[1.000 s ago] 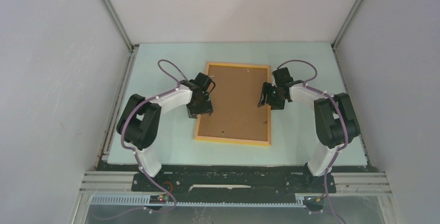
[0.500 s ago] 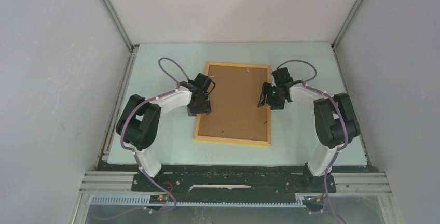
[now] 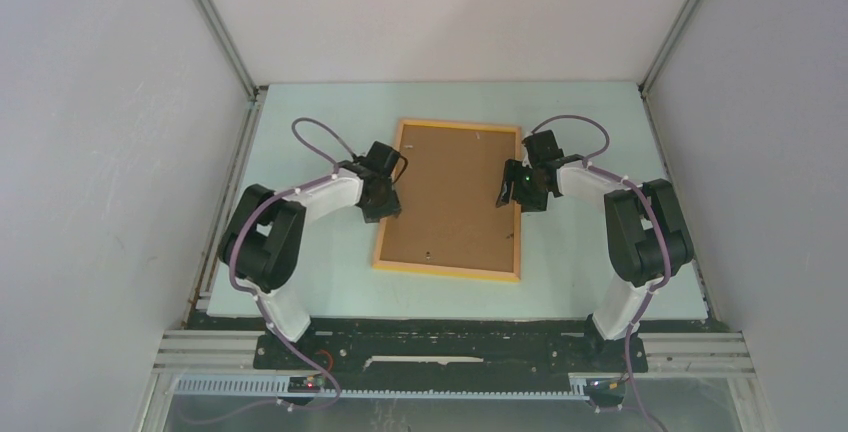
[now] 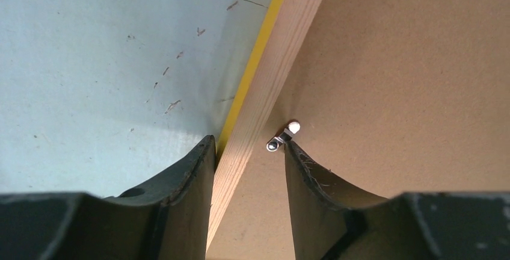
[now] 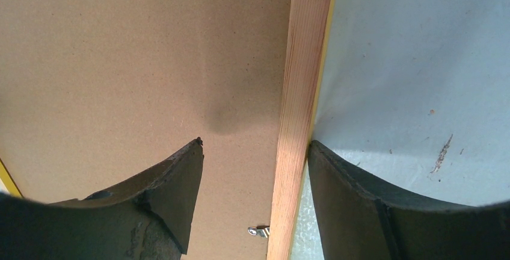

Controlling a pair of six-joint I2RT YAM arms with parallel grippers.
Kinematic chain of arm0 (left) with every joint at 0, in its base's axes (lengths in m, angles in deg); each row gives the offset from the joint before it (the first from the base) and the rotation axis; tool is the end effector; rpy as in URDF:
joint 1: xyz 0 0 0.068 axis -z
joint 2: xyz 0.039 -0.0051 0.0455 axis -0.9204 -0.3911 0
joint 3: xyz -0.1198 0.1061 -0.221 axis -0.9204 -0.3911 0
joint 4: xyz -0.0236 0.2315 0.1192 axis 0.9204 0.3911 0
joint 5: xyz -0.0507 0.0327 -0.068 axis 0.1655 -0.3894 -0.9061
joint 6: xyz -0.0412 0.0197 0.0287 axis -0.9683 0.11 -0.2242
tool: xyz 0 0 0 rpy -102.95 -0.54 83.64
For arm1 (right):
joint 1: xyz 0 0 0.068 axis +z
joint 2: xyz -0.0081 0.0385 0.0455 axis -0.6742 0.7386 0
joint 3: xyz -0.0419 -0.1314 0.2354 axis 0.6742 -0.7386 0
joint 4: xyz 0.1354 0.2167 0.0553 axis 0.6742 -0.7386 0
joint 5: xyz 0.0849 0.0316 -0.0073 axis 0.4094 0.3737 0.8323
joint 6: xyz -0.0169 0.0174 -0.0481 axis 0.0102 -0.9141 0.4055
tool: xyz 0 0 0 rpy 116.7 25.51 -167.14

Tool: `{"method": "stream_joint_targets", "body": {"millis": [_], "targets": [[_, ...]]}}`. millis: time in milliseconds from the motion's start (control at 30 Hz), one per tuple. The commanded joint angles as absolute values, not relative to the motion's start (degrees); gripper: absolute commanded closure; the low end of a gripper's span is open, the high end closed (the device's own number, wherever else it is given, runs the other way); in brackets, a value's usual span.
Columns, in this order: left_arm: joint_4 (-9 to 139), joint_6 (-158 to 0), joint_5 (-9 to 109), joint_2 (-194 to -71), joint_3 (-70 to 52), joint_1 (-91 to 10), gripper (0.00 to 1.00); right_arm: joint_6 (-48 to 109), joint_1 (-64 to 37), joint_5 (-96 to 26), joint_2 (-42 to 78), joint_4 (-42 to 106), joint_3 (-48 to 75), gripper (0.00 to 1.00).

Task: Put the photo into the frame

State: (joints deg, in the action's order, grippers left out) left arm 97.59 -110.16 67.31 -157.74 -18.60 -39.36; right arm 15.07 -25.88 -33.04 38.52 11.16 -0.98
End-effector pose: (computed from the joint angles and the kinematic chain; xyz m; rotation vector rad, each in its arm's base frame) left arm 0.3028 -0.1518 0.1662 -0.3926 2.7182 -0.1104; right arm 0.3332 0.1051 0.1620 0.0801 2.7028 0.4464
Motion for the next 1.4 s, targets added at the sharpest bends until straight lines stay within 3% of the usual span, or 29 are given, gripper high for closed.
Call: {"method": "stream_joint_targets", "body": {"millis": [0, 100, 200, 333, 467, 633, 667, 733, 867, 967, 1067, 1167, 1367], "targets": [[88.6, -116.8, 66.6, -158.6, -22.8, -40.9, 0.54, 15.4, -24.5, -30.4, 39.4, 12.1, -1.7, 0.29], [86.7, -120.3, 66.7, -158.4, -24.1, -41.7, 0.56, 15.5, -24.3, -30.6, 39.5, 11.7, -1.3, 0.29], [82.7, -125.4, 65.4, -157.4, -27.3, -43.0, 0.63, 15.5, -24.2, -30.7, 39.8, 11.7, -1.2, 0.29], [79.9, -131.8, 63.6, -157.0, -29.8, -44.1, 0.87, 15.6, -23.9, -30.9, 40.0, 11.5, -1.0, 0.29], [79.8, -134.9, 64.8, -155.3, -32.1, -44.1, 0.99, 15.7, -23.9, -30.8, 40.2, 11.2, -0.7, 0.29], [79.6, -133.6, 64.1, -151.5, -34.8, -44.1, 1.0, 15.6, -23.8, -31.2, 40.1, 11.1, -0.8, 0.29], [79.8, -132.0, 63.4, -150.9, -34.9, -44.0, 0.98, 15.6, -23.8, -31.3, 40.0, 11.1, -0.7, 0.29], [79.6, -126.9, 61.6, -149.0, -35.1, -44.0, 0.83, 15.6, -23.7, -31.4, 39.8, 11.2, -0.8, 0.29], [81.0, -116.1, 62.8, -141.6, -36.9, -44.0, 0.3, 15.5, -23.8, -31.3, 39.7, 11.2, -0.8, 0.28], [86.4, -112.0, 65.3, -137.9, -37.3, -44.0, 0.08, 15.3, -23.9, -32.2, 39.1, 11.6, -1.3, 0.28], [88.3, -110.4, 64.4, -135.7, -38.4, -43.9, 0.01, 15.2, -24.2, -32.0, 39.1, 11.7, -1.4, 0.28], [89.7, -106.6, 64.5, -136.2, -36.2, -44.0, 0.0, 15.3, -24.2, -32.2, 39.1, 11.7, -1.4, 0.28], [98.1, -92.1, 66.3, -151.3, -14.9, -44.1, 0.0, 15.3, -24.2, -31.7, 39.4, 11.9, -1.4, 0.28]]}}
